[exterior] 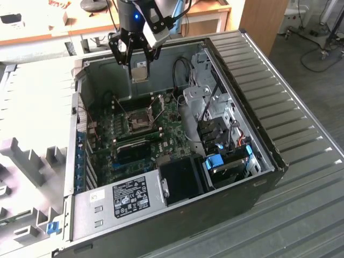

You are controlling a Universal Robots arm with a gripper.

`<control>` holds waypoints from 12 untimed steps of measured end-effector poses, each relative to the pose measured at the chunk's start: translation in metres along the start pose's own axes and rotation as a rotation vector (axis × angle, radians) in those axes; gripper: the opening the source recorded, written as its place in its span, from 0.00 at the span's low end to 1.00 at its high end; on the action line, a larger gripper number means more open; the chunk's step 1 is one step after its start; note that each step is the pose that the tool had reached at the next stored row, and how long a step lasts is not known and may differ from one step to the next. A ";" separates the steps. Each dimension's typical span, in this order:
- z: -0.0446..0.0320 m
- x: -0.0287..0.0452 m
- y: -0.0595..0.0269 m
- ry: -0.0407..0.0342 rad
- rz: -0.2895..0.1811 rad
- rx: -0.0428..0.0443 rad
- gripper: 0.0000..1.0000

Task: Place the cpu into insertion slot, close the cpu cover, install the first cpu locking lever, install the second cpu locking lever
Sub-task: 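Place the cpu into insertion slot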

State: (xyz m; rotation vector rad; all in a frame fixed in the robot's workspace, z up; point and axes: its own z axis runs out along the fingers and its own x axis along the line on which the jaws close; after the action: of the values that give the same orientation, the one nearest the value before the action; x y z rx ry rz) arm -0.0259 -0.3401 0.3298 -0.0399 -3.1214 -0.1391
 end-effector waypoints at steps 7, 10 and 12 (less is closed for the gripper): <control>0.0093 -0.0001 -0.0008 -0.0064 -0.001 -0.0001 0.54; 0.0140 0.0000 -0.0012 -0.0123 -0.001 -0.0004 0.54; 0.0170 0.0000 -0.0014 -0.0170 -0.002 -0.0004 0.54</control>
State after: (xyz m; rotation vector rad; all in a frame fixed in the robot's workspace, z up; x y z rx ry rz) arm -0.0263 -0.3400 0.3127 -0.0389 -3.1384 -0.1402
